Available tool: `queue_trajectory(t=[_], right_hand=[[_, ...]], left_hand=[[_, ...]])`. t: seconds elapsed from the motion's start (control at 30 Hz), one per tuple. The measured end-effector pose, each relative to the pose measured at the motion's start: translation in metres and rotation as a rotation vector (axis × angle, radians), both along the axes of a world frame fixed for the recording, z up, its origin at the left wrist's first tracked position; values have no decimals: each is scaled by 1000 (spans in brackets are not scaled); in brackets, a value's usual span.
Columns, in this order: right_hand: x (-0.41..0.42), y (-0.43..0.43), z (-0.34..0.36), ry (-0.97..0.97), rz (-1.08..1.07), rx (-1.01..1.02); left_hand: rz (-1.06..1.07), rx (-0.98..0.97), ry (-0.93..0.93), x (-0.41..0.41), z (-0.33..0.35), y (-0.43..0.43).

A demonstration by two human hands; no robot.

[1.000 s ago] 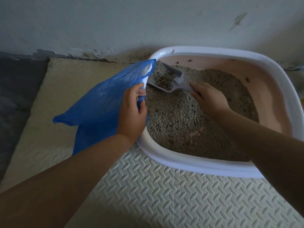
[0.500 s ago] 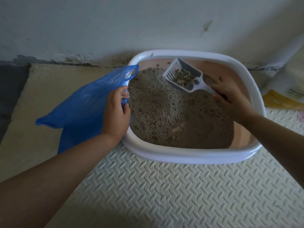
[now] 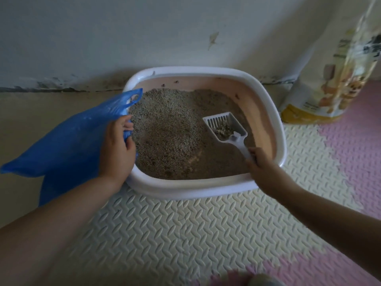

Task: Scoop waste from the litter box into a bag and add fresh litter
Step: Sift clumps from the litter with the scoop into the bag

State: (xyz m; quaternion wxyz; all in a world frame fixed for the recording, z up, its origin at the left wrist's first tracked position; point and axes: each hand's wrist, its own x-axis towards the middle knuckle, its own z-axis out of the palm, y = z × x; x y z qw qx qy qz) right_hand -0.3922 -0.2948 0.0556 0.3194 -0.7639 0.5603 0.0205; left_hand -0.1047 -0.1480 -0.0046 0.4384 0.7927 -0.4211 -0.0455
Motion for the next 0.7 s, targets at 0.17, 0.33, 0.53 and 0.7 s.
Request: queue_trajectory(t=[0.17, 0.33, 0.53, 0.7], right_hand=[[8, 14, 0, -138, -231, 158], [5, 31, 6, -101, -241, 131], [-3, 29, 14, -51, -279, 66], [-19, 18, 25, 208, -160, 8]], left_hand=[[-11, 5, 8, 0, 2, 1], [-36, -33, 33, 2, 0, 2], [-71, -55, 59, 5, -3, 4], [-81, -103, 113, 5, -4, 4]])
